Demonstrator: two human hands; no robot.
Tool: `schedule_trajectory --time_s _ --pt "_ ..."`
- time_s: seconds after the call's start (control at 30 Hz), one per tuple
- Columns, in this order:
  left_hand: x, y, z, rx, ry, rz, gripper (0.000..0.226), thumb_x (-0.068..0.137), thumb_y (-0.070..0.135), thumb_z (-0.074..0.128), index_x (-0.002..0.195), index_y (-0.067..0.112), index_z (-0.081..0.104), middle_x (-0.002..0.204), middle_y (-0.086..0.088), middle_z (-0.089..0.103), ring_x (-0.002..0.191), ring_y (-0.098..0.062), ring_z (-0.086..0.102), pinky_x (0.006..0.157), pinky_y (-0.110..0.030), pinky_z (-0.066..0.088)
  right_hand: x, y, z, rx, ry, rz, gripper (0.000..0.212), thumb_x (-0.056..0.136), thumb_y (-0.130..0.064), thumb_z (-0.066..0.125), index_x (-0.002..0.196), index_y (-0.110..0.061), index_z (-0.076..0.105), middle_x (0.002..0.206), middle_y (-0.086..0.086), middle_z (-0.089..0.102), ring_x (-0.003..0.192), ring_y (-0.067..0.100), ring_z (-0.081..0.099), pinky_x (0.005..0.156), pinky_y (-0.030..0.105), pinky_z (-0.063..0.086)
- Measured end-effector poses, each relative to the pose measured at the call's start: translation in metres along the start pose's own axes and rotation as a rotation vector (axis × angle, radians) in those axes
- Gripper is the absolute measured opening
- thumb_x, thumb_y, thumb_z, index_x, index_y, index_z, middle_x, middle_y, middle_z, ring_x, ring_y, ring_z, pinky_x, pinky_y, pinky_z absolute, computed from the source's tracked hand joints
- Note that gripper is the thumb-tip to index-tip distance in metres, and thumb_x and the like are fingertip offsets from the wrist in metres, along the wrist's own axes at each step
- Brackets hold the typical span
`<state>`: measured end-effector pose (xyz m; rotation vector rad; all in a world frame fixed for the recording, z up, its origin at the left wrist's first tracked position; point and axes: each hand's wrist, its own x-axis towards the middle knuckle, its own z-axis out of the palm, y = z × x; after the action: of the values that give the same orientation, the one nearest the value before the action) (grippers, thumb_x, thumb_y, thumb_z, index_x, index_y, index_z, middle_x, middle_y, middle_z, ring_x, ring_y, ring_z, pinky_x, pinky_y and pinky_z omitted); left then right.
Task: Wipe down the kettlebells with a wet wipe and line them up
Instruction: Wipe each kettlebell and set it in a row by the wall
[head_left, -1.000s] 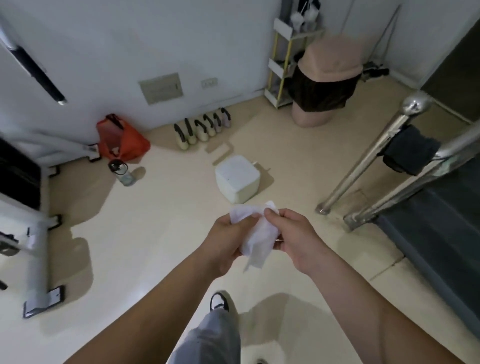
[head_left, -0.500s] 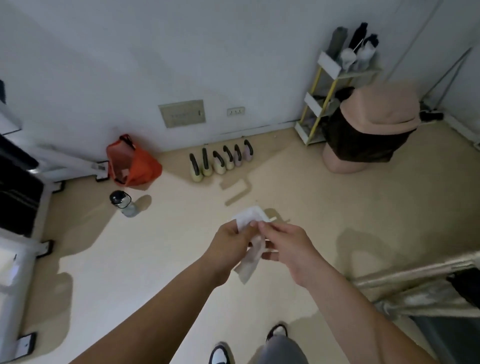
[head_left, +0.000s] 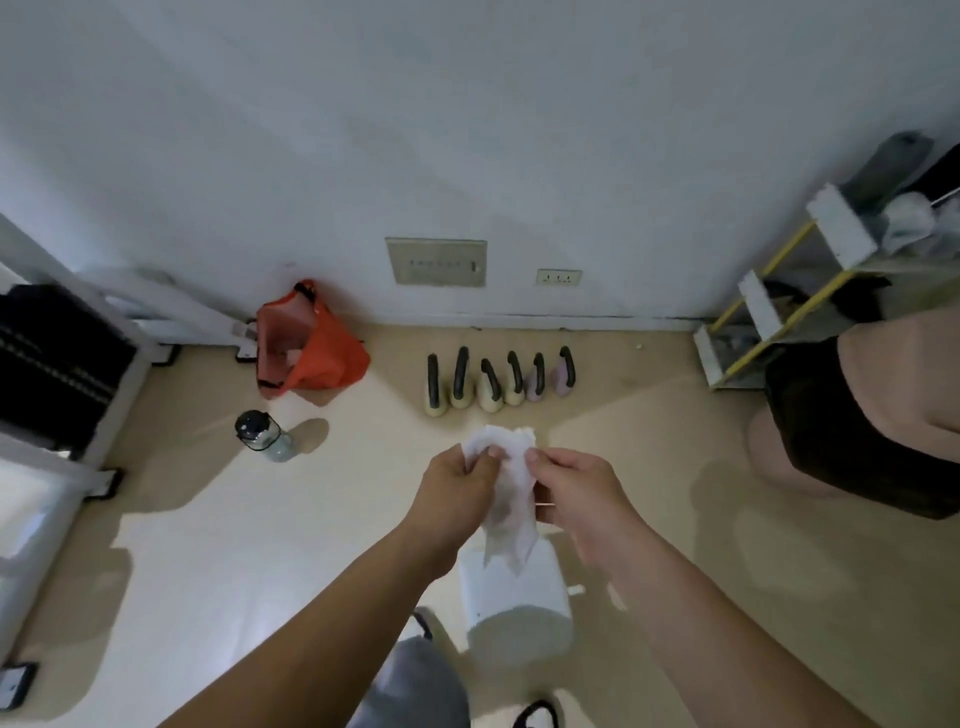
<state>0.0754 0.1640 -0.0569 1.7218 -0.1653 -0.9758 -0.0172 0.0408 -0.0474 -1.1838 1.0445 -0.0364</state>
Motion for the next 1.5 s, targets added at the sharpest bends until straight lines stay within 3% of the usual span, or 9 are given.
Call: schedule_trajectory --time_s 0.33,0.5,0.63,0.8,0.93,1.17,1.27,1.37,1.5 --pt "0.239 0.085 -0.022 0.023 0.011 0.023 0.026 0.103 0.037 0.046 0.111 0.035 0.07 0.105 0.007 0.074 0.098 -0.014 0.069 0.079 -0.034 0.058 0.222 -0.111 0.042 -0.003 0.086 0.077 0.019 0.102 -0.029 0.06 0.111 -0.019 0.074 0.104 0.01 0.077 0.091 0.029 0.077 0.083 0.049 0.063" --pt "0.313 0.11 -0.032 -0.05 0.073 -0.039 0.027 0.104 0.035 0.05 0.123 0.027 0.066 0.109 0.006 0.071 0.1 -0.014 0.068 0.085 -0.033 0.058 0.304 -0.153 0.051 -0.023 0.146 0.14 0.02 0.105 -0.028 0.055 0.106 -0.016 0.071 0.104 0.011 0.075 0.093 0.032 0.074 0.086 0.052 0.062" --pt "0.372 0.111 -0.024 -0.056 0.123 -0.098 0.03 0.102 0.039 0.05 0.125 0.026 0.065 0.111 0.001 0.07 0.102 -0.02 0.068 0.091 -0.043 0.059 0.369 -0.167 0.043 -0.053 0.074 0.15 0.023 0.105 -0.027 0.055 0.106 -0.011 0.071 0.102 0.015 0.075 0.085 0.028 0.073 0.072 0.04 0.062" --pt "0.43 0.102 0.005 -0.08 0.185 -0.156 0.027 0.102 0.039 0.052 0.119 0.026 0.068 0.108 0.0 0.072 0.1 -0.019 0.069 0.087 -0.038 0.06 0.436 -0.168 0.025 -0.084 -0.04 0.181 0.019 0.106 -0.026 0.054 0.103 -0.02 0.071 0.104 0.011 0.075 0.094 0.03 0.075 0.085 0.049 0.063" --pt "0.464 0.088 0.033 -0.163 0.23 -0.245 0.062 0.075 0.057 0.073 0.128 0.025 0.065 0.115 0.0 0.072 0.106 -0.022 0.069 0.093 -0.045 0.059 0.488 -0.164 -0.001 -0.11 -0.067 0.187 0.018 0.106 -0.025 0.054 0.104 -0.019 0.071 0.104 0.01 0.076 0.093 0.029 0.075 0.079 0.043 0.064" --pt "0.517 0.043 0.02 -0.357 0.132 -0.238 0.025 0.088 0.014 0.077 0.111 0.016 0.068 0.096 0.001 0.078 0.09 -0.014 0.075 0.075 -0.031 0.061 0.565 -0.141 0.016 -0.112 -0.009 0.228 0.018 0.106 -0.024 0.052 0.095 -0.02 0.066 0.107 0.012 0.071 0.098 0.031 0.07 0.083 0.046 0.063" --pt "0.547 0.013 -0.012 -0.436 0.082 -0.243 0.036 0.089 0.02 0.078 0.123 0.015 0.067 0.119 -0.008 0.074 0.107 -0.024 0.072 0.091 -0.043 0.059 0.598 -0.123 0.046 -0.153 0.045 0.245 0.021 0.108 -0.025 0.048 0.097 -0.018 0.064 0.105 0.015 0.07 0.098 0.032 0.07 0.083 0.05 0.063" --pt "0.583 -0.017 -0.05 -0.568 0.065 -0.249 0.044 0.09 0.02 0.076 0.131 0.011 0.061 0.128 -0.012 0.069 0.11 -0.03 0.071 0.08 -0.039 0.059 0.629 -0.096 0.083 -0.404 0.073 0.102 0.024 0.108 -0.032 0.041 0.098 -0.019 0.059 0.098 0.013 0.066 0.088 0.031 0.067 0.072 0.042 0.059" --pt "0.645 -0.066 -0.08 -0.657 -0.022 -0.333 0.05 0.091 0.03 0.075 0.132 0.005 0.062 0.128 -0.02 0.067 0.115 -0.035 0.067 0.092 -0.043 0.055 0.691 -0.044 0.124 -0.559 0.008 -0.074 0.026 0.109 -0.029 0.042 0.097 -0.014 0.06 0.086 0.004 0.063 0.078 0.024 0.061 0.069 0.037 0.052"
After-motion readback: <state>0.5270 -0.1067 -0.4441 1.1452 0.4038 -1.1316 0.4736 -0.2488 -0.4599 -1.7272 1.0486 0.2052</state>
